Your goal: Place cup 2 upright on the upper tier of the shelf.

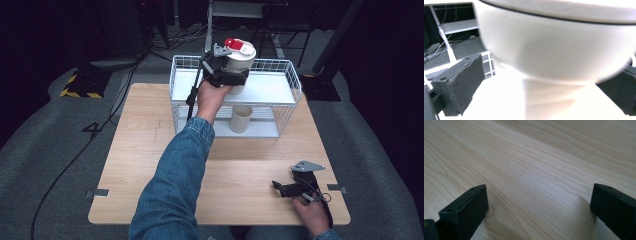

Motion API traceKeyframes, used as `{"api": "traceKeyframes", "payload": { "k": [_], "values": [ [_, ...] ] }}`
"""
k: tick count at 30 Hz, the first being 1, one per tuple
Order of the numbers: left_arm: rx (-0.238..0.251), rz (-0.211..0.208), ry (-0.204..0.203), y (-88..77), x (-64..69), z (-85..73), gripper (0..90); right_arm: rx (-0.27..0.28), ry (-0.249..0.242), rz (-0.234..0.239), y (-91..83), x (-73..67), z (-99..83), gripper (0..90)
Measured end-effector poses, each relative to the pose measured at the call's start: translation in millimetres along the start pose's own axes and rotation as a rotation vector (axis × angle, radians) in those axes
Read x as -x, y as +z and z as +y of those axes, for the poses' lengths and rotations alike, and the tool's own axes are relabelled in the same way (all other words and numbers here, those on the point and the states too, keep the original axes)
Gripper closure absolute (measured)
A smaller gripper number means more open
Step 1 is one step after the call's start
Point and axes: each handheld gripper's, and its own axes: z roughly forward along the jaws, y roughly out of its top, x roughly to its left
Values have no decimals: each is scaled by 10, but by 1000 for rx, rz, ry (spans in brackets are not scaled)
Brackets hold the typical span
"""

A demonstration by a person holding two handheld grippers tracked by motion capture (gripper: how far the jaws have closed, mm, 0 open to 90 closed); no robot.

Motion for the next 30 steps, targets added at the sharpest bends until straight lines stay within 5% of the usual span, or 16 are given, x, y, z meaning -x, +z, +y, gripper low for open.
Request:
{"api": "traceKeyframes", "payload": {
  "k": [12,30],
  "values": [
    [3,-37,42,-545,120,-80,0,-1,-8,6,8,8,8,18],
    [19,-55,45,-1339,243,-396,0,-4,-66,70,33,75,29,4]
  ]
}}
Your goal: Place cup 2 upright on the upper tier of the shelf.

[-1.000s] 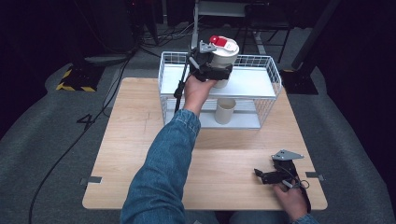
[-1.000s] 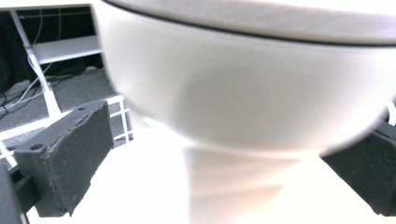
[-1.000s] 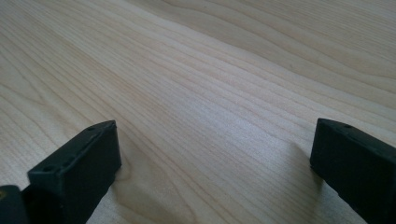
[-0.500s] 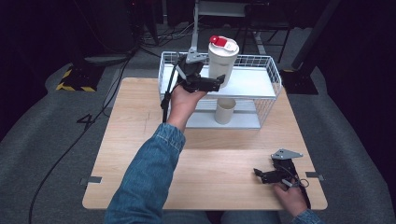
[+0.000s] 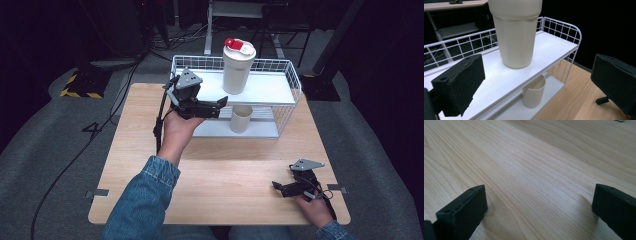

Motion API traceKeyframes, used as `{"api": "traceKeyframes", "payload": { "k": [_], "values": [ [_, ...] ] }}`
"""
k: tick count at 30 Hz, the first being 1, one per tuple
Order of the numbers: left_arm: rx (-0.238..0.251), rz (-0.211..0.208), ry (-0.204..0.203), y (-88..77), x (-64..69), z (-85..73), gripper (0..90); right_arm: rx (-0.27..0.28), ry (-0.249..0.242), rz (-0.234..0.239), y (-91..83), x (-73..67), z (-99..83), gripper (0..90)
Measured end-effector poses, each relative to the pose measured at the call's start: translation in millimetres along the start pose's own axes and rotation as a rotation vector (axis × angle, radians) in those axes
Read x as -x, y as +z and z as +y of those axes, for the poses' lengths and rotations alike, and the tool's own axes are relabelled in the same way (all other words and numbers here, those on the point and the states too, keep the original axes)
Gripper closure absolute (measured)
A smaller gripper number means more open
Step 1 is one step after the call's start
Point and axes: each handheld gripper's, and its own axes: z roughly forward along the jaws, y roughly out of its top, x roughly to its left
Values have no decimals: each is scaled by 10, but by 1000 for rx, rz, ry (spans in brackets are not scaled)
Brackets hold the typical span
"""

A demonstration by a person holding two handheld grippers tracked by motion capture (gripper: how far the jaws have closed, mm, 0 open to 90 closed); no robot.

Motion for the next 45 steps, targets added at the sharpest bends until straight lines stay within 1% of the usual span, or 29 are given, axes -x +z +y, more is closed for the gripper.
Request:
{"api": "traceKeyframes", "payload": {
  "k": [6,8,10,11,12,14,17,19,21,24,26,29,31,32,34,35,36,37,38,39,40,41,42,43,45],
  "values": [
    [-2,5,22,-215,47,-125,0,0,0,0,0,0,0,4],
    [-9,9,32,-306,62,-213,0,0,0,0,0,0,0,4],
    [-14,10,33,-359,64,-281,0,0,0,0,0,0,0,4],
    [-14,10,33,-359,64,-281,0,0,0,0,0,0,0,4],
    [-20,9,25,-421,54,-358,0,0,0,0,0,0,0,4],
    [-22,5,20,-472,50,-422,0,0,0,0,0,0,0,4],
    [-27,15,21,-566,51,-537,0,0,0,0,0,-1,0,4],
    [-30,15,21,-617,58,-614,0,0,0,0,0,-1,0,4],
    [-47,8,28,-664,63,-716,0,0,0,0,0,-1,0,4],
    [-69,2,33,-707,55,-871,0,0,0,0,0,-1,0,4],
    [-76,3,18,-735,41,-992,0,0,0,0,0,-1,0,4],
    [-102,24,17,-761,33,-1170,0,0,0,0,0,-1,0,4],
    [-131,36,30,-772,30,-1298,0,0,0,0,0,-1,0,4],
    [-143,40,27,-774,33,-1355,0,0,0,0,0,-1,0,4],
    [-163,47,38,-777,20,-1462,0,-1,-1,0,-1,0,0,4],
    [-163,47,38,-777,20,-1462,0,-1,-1,0,-1,0,0,4],
    [-169,48,35,-775,16,-1516,0,-1,-1,0,-1,0,0,4],
    [-181,49,35,-770,8,-1629,0,-1,-1,0,-1,0,0,4],
    [-181,48,37,-767,4,-1667,0,-1,-1,0,-1,0,0,4],
    [-181,48,37,-767,4,-1667,0,-1,-1,0,-1,0,0,4],
    [-195,44,40,-760,1,-1766,0,-1,-1,0,-1,0,0,4],
    [-195,44,40,-760,1,-1766,0,-1,-1,0,-1,0,0,4],
    [-213,48,32,-750,-6,-1866,0,-1,-1,0,-1,0,0,4],
    [-213,48,32,-750,-6,-1866,0,-1,-1,0,-1,0,0,4],
    [-229,44,15,-740,-31,-1970,0,-1,-1,0,-1,0,0,4]
  ]
}}
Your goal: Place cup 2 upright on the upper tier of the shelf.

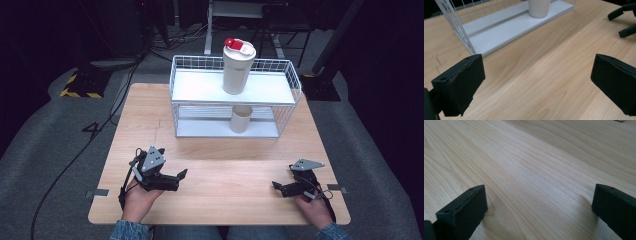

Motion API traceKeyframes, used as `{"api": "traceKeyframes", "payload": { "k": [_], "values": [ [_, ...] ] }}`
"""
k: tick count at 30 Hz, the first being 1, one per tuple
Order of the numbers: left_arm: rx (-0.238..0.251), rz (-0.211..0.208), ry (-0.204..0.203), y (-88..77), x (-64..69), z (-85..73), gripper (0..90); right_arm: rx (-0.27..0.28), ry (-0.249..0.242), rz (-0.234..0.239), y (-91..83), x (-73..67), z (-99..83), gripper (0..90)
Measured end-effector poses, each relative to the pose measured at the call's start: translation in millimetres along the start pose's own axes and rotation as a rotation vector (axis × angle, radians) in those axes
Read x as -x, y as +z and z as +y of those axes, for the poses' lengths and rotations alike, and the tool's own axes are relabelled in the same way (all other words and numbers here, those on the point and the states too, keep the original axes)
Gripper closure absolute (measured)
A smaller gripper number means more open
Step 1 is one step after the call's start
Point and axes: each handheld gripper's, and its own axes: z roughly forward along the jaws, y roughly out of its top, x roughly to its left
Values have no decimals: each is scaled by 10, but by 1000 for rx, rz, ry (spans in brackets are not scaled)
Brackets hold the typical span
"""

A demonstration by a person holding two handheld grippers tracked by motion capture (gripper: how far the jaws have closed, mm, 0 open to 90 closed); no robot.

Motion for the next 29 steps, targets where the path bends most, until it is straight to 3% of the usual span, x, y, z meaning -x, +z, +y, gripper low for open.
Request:
{"api": "traceKeyframes", "payload": {
  "k": [1,4,10,11,14,17,20,22,29],
  "values": [
    [-17,-9,-27,45,-25,-100,0,0,0,0,0,0,0,4],
    [-58,-8,-42,109,-67,-241,0,0,0,0,0,0,0,4],
    [-136,24,-97,219,-134,-449,11,0,0,0,0,0,0,4],
    [-180,37,-117,258,-164,-516,14,2,-3,-1,1,2,0,4],
    [-206,48,-118,290,-187,-577,15,2,-3,0,1,2,0,4],
    [-266,64,-119,332,-207,-623,20,1,-2,0,1,2,0,4],
    [-268,80,-111,337,-195,-626,37,1,-2,0,1,1,0,4],
    [-281,114,-91,340,-193,-631,41,1,-2,0,1,1,0,4],
    [-285,116,-99,349,-213,-626,25,2,3,-2,0,-2,0,4]
  ]
}}
